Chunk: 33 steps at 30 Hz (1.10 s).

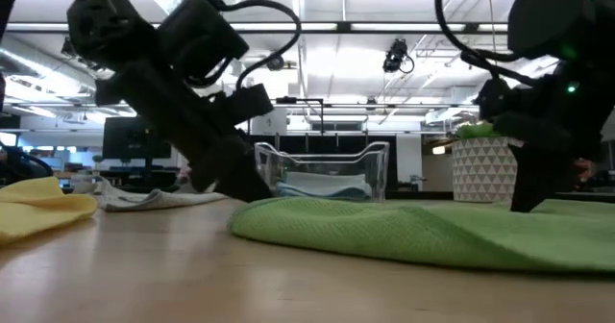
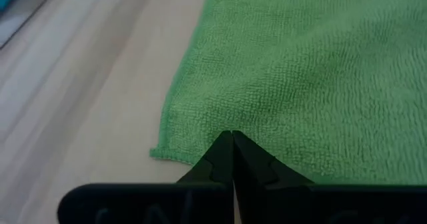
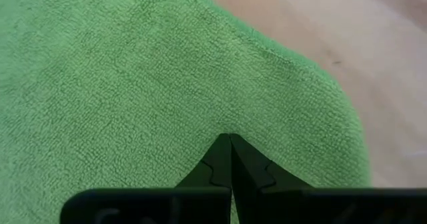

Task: Fold microfiber towels
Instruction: Fold the green microfiber towel

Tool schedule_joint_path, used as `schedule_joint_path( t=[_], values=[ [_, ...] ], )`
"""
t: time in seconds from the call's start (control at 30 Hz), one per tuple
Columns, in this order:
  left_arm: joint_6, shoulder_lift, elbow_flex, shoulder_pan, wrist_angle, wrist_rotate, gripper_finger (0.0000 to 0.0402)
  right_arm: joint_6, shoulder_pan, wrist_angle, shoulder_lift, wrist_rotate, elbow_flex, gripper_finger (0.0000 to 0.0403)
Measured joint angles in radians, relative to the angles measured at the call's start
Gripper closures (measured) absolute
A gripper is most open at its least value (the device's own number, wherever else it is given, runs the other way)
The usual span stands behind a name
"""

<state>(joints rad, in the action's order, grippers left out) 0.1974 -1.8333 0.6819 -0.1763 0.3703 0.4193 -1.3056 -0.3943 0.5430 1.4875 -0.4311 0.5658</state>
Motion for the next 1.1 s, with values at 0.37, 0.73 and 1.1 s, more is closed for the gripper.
schedule_joint_path(
  t=[0.37,0.73,1.1],
  values=[
    [-0.131,0.146,-0.003,0.045,-0.038,0.002,0.0394,-0.001,0.061,0.068,-0.056,-0.012,-0.01,0.04],
    [-0.024,0.264,-0.002,-0.064,-0.023,-0.29,0.0352,0.031,0.061,0.044,-0.067,-0.029,-0.009,0.0399],
    [0.112,0.153,-0.001,-0.131,0.017,-0.359,0.0212,0.09,0.06,-0.006,-0.067,-0.064,-0.007,0.0399]
  ],
)
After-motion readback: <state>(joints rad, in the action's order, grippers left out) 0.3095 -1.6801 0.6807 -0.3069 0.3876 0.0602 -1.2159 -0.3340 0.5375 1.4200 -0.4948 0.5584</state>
